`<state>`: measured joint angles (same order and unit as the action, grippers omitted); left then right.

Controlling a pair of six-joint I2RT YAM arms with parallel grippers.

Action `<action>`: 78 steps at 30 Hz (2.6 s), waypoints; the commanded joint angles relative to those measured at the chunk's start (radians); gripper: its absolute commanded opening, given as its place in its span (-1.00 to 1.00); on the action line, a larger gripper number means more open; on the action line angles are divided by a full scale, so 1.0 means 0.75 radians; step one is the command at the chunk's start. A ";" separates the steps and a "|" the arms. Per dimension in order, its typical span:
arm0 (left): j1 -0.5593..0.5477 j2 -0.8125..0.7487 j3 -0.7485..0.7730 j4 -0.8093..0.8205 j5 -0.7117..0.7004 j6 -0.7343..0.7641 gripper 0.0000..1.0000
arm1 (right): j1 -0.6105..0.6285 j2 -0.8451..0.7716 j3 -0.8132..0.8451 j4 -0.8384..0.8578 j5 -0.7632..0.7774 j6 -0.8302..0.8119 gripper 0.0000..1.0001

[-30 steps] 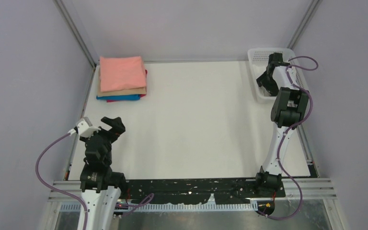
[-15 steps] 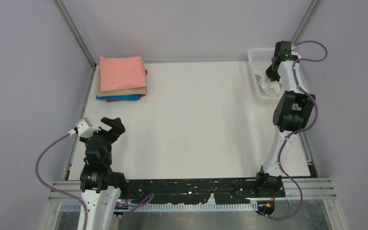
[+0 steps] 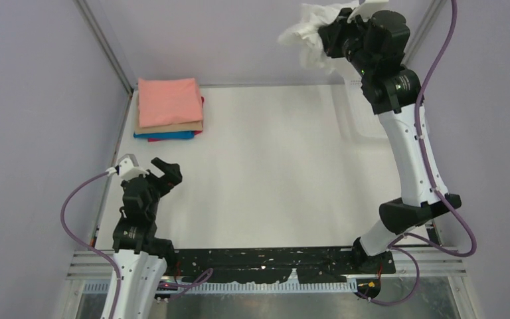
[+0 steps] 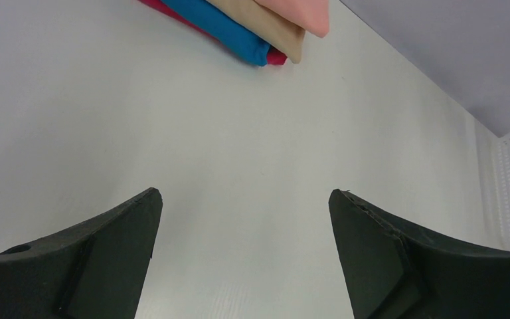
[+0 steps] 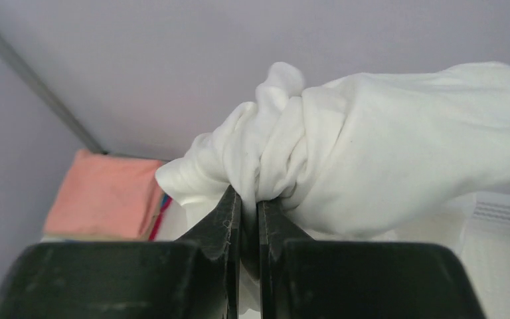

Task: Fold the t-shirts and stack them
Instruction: Grab crumpled tshirt from bin with the right arm, then move the tshirt to the center of the board, then flatten out the tshirt

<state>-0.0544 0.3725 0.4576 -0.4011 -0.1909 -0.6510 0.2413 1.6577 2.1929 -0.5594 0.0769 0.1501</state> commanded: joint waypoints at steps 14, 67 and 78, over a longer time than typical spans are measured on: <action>-0.001 -0.117 0.107 -0.115 0.131 -0.109 0.98 | 0.396 -0.393 -0.742 0.324 -0.453 0.124 -0.88; -0.667 1.759 0.761 0.090 0.388 -0.067 -1.00 | 0.862 -0.130 -1.475 0.200 0.701 0.519 0.92; -0.668 1.678 0.677 0.114 0.346 -0.079 -1.00 | 0.888 0.153 -1.307 0.029 0.851 0.575 1.00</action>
<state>-0.5507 1.6676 0.9794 -0.3290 0.0967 -0.7170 0.9031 1.7508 1.1744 -0.4839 0.6189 0.5396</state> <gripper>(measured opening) 0.012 0.995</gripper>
